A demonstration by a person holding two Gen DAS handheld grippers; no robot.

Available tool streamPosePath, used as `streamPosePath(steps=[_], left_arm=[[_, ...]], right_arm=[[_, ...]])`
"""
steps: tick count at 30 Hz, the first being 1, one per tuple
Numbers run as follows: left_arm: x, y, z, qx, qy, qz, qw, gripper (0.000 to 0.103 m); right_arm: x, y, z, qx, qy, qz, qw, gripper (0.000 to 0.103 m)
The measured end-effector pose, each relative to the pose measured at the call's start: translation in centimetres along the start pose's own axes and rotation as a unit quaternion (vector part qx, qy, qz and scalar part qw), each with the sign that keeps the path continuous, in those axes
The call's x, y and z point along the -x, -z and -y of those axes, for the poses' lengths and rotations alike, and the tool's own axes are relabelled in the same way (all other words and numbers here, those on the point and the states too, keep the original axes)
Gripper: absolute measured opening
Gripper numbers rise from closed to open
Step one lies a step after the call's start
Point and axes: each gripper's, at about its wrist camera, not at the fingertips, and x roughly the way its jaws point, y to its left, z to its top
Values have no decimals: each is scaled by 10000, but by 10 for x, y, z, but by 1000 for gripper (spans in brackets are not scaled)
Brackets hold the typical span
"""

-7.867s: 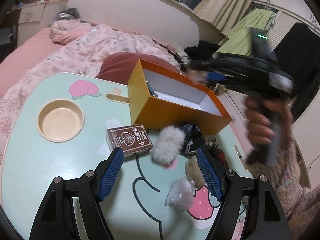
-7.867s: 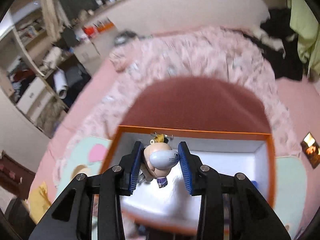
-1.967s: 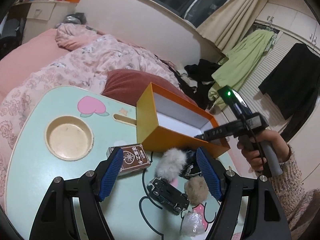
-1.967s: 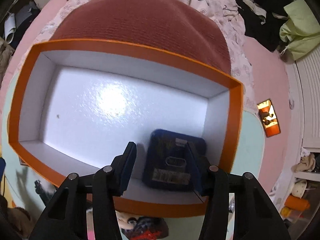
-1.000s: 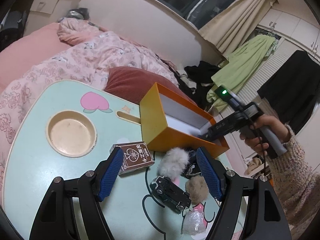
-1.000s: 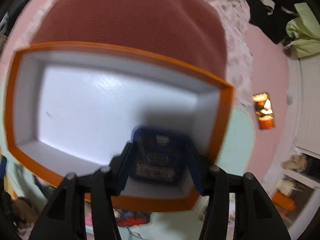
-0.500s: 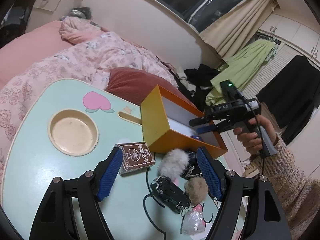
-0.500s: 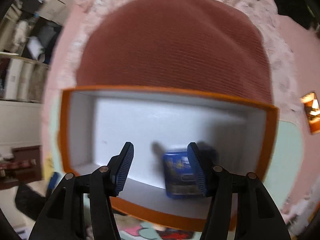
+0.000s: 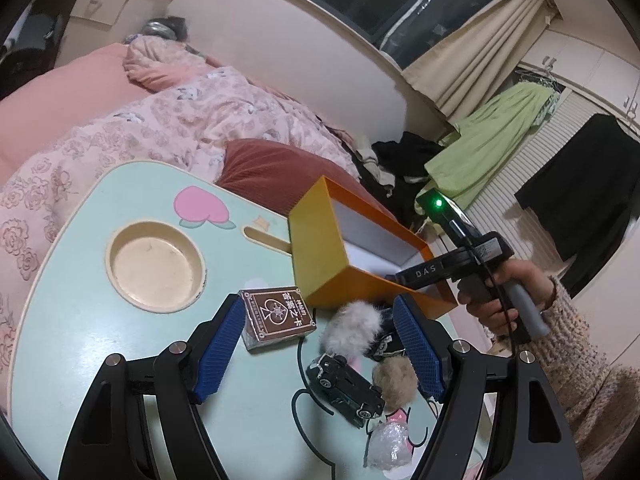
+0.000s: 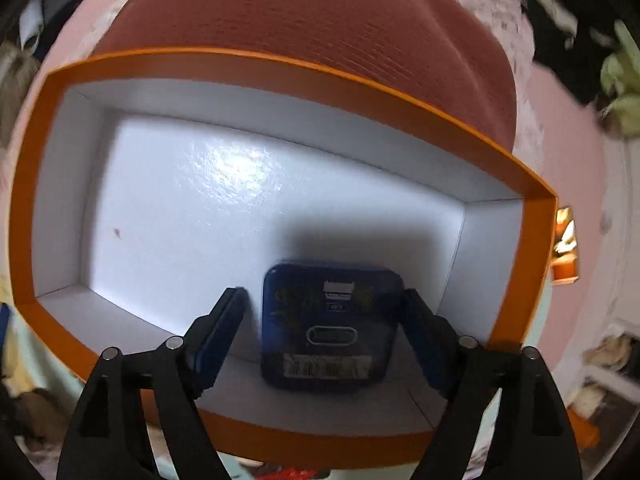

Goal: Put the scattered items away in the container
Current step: 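Lift the blue tin out with the right tool, set it on the table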

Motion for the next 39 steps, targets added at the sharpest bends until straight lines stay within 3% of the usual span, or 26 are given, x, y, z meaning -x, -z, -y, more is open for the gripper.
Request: streamPosePath(steps=[1,2,5,8,13,17,21,26,29,33,39], left_arm=[[0,0,0,8,-10,-5,10000,75],[0,0,1,6,-17,-13,10000,75],[0,1,4,-36,-46,-50,10000,75],[1,1,8,-101,-96,-74,9999,75],[0,4,13,-184,-248,-167,9994,75],[2,8,16,-239,-335,-216,9989,76],[2,15,20,-313,-426,-262,9983,76],[1,24,27,-401,-512,-365,9972,76],[0,30,33,-502,-566,-451,9961,76],[4,38,41,-637,-599,-479,9950,76],[8,48,53,-758,-612,-490,9940,76]], right_arm=[[2,-1,-1,-16,14,49,10000,79],[3,-1,-1,-42,-5,97,9999,66],[8,-1,4,-227,-374,246,9987,67],[24,5,10,-364,-520,792,9948,67],[97,43,24,-607,-892,2294,9673,67],[146,88,6,-461,-1125,2860,9505,67],[147,138,12,-583,-1237,2612,9556,67],[70,153,45,-1082,-1164,1578,9746,67],[34,160,55,-1299,-1278,1262,9751,67],[18,163,41,-1361,-1292,1406,9721,67],[14,150,23,-1347,-1951,1942,9519,68]])
